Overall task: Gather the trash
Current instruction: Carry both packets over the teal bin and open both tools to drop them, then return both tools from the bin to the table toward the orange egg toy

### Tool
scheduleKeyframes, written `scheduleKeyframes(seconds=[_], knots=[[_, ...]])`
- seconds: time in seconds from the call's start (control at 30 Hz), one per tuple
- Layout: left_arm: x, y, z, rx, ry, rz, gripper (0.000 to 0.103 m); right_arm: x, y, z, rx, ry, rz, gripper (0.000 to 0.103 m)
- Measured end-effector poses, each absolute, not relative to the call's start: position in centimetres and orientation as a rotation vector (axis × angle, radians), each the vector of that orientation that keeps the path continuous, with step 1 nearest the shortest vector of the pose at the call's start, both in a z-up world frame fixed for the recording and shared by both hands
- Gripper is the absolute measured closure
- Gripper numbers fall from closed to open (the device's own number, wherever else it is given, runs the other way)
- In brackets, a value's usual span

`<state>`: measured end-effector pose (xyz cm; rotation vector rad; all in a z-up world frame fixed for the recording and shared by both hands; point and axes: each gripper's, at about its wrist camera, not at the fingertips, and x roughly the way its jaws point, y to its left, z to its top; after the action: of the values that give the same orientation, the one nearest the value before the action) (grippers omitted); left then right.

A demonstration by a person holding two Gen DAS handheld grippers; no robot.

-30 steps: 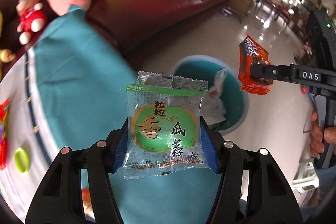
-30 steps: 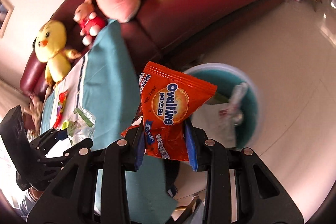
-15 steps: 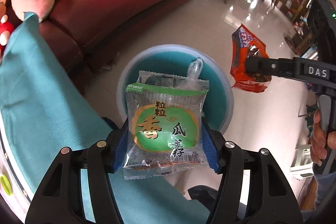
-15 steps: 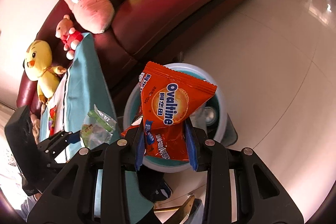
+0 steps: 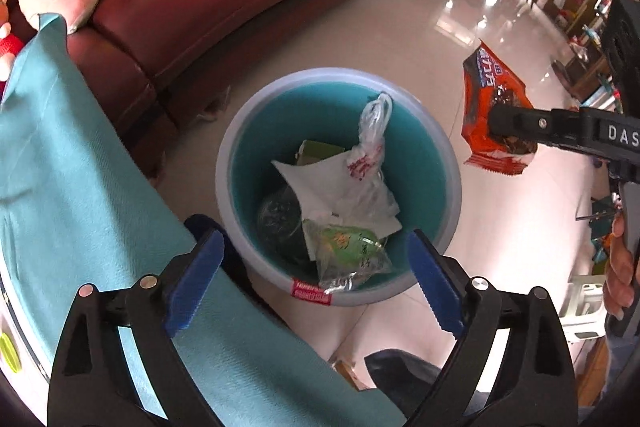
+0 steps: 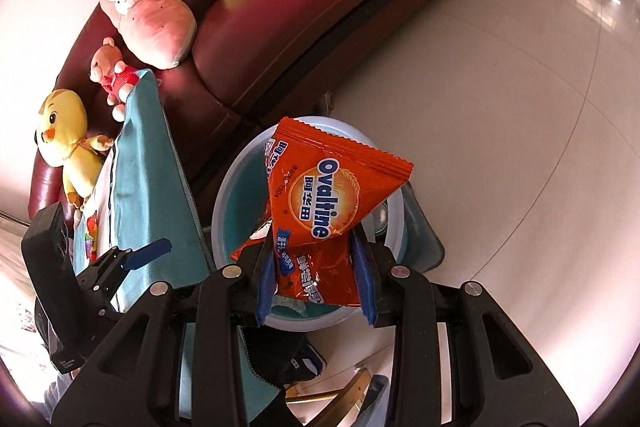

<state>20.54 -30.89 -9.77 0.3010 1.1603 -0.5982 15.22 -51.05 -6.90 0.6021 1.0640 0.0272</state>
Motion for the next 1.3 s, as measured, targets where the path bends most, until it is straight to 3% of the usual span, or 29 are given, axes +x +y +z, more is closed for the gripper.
scheduleKeyframes(seconds=[0.43, 0.6, 0.7, 0.87, 1.17, 1.3], knots=[[19.2, -26.1, -8.2, 0.213, 1.157, -0.557, 0.009, 18.1, -46.9, -6.6, 0.53, 1.104, 0.08, 0.067], [19.1, -24.7, -7.7, 0.206, 1.148, -0.54, 0.009, 18.9, -45.2, -6.6, 0.508, 1.117, 0.093, 0.041], [18.9, -23.8, -7.4, 0.192, 1.142, -0.537, 0.009, 19.0, -44.7, -6.6, 0.513, 1.123, 0.087, 0.032], [18.4, -22.1, -6.8, 0.17, 1.135, -0.533, 0.009, 18.9, -44.4, -6.4, 0.519, 1.143, 0.054, 0.025], [16.5, -18.3, -6.0, 0.119, 1.122, -0.507, 0.008, 18.1, -41.9, -5.5, 0.503, 1.168, 0.046, 0.025], [15.5, -15.9, -5.4, 0.1, 1.106, -0.481, 0.008, 17.8, -40.3, -4.9, 0.493, 1.171, 0.057, 0.02]])
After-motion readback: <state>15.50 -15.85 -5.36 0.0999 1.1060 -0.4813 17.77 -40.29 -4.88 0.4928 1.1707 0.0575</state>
